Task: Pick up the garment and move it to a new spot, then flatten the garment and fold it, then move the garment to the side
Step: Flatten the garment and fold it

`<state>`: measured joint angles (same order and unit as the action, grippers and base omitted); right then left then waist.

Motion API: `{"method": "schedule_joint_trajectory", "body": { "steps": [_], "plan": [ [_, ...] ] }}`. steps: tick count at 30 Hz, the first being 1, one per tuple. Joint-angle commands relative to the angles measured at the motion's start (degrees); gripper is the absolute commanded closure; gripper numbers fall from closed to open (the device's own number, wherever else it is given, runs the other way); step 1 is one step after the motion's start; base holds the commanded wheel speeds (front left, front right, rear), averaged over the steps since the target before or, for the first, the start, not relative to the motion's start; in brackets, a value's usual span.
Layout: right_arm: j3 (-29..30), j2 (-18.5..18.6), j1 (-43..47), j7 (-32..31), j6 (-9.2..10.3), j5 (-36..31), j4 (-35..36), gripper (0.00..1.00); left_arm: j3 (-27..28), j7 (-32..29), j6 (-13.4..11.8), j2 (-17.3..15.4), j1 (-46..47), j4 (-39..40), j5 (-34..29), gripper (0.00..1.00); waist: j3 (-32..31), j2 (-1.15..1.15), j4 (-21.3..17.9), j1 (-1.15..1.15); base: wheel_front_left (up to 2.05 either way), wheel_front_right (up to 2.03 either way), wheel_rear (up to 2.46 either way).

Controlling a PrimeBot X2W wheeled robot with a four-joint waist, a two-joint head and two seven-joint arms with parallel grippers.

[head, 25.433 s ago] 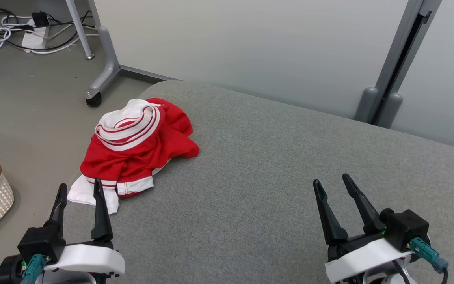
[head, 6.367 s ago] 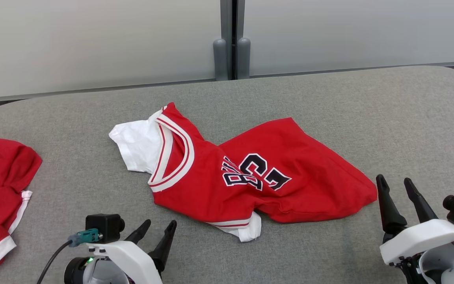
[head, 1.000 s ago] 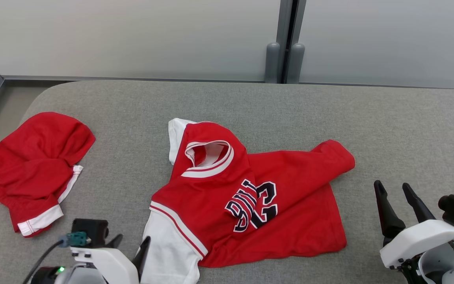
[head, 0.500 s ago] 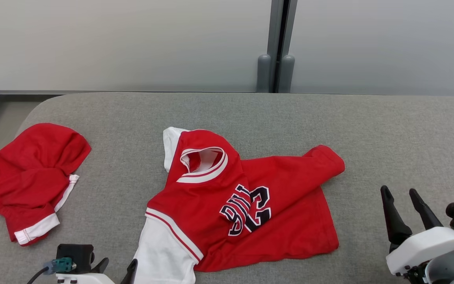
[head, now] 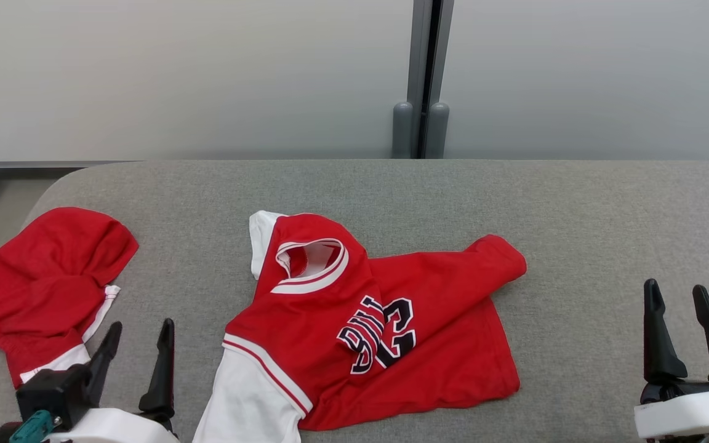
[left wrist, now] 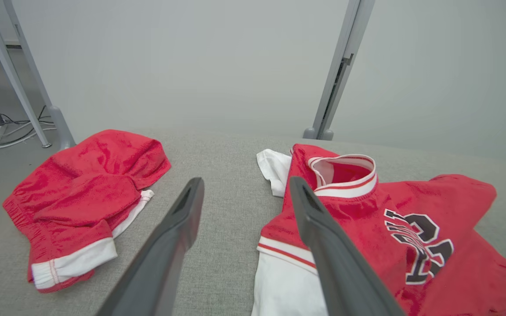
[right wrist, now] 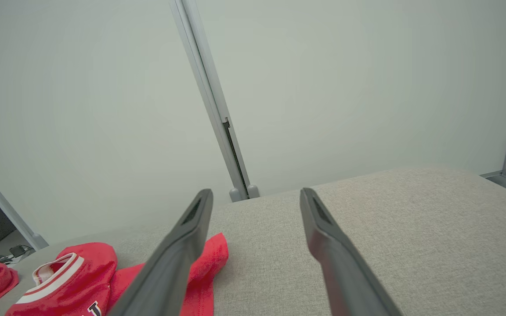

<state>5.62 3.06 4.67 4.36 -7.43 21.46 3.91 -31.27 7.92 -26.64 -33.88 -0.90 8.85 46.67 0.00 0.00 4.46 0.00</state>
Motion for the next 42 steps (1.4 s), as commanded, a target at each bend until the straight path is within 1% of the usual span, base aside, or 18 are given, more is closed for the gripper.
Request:
{"method": "schedule_joint_trajectory", "body": {
  "steps": [1,4,7,9,13,18,22,31,39,41,42],
  "plan": [
    [-0.49,0.61,0.30,1.51,-0.12,-0.26,1.43,0.00,0.98,2.35,0.31,-0.59,-0.66,0.55,-1.02,0.00,-0.27,0.00,-0.39,0.00,0.00,0.00,0.00],
    [-1.98,1.49,-0.05,2.67,-0.12,-0.29,3.37,0.00,2.01,5.42,1.78,-1.35,-0.51,1.84,-3.57,0.00,-0.50,0.00,-0.79,0.00,0.00,0.00,0.00],
    [-4.95,2.47,-0.39,1.65,-0.12,0.43,3.83,0.00,2.98,6.82,2.92,-1.18,-0.42,2.12,-6.39,0.00,-0.59,0.00,-1.29,0.00,0.00,0.00,0.00],
    [-7.22,3.40,0.38,1.11,-0.12,0.53,2.90,0.00,4.17,7.20,3.44,-0.12,-1.10,1.75,-7.87,0.00,-0.64,0.00,-1.47,0.00,0.00,0.00,0.00],
    [-9.75,3.40,1.88,1.99,-0.12,0.33,0.80,0.00,7.46,7.29,4.82,2.91,-2.37,1.42,-11.59,0.00,-0.66,0.00,-1.55,0.00,0.00,0.00,0.00],
    [-11.21,3.13,2.08,2.81,-0.12,-0.21,-0.57,0.00,10.51,7.32,8.10,6.29,-4.82,1.03,-14.33,0.00,-0.56,0.00,-1.77,0.00,0.00,0.00,0.00],
    [-11.22,3.15,0.99,2.61,-0.12,-0.57,-0.66,0.00,12.14,7.32,9.97,7.48,-5.63,0.46,-15.83,0.00,-0.66,0.00,-1.96,0.00,0.00,0.00,0.00],
    [-10.48,2.93,0.29,2.06,-0.12,0.04,-0.24,0.00,13.83,7.33,11.89,9.15,-5.90,-0.13,-16.99,0.00,-0.54,0.00,-1.87,0.00,0.00,0.00,0.00],
    [-10.61,3.09,0.11,1.26,-0.12,-0.22,0.16,0.00,14.56,7.27,12.43,9.98,-6.24,-0.70,-17.13,0.00,-0.64,0.00,-1.62,0.00,0.00,0.00,0.00],
    [-11.28,3.19,0.36,-0.32,-0.12,0.68,-0.40,0.00,14.44,5.36,12.61,10.33,-7.10,-1.53,-15.13,0.00,-0.65,0.00,-1.58,0.00,0.00,0.00,0.00],
    [-11.70,3.19,0.79,-2.20,-0.12,1.38,-1.24,0.00,13.98,3.33,12.90,10.17,-7.61,-2.17,-14.10,0.00,-0.64,0.00,-1.56,0.00,0.00,0.00,0.00]
  ]
}}
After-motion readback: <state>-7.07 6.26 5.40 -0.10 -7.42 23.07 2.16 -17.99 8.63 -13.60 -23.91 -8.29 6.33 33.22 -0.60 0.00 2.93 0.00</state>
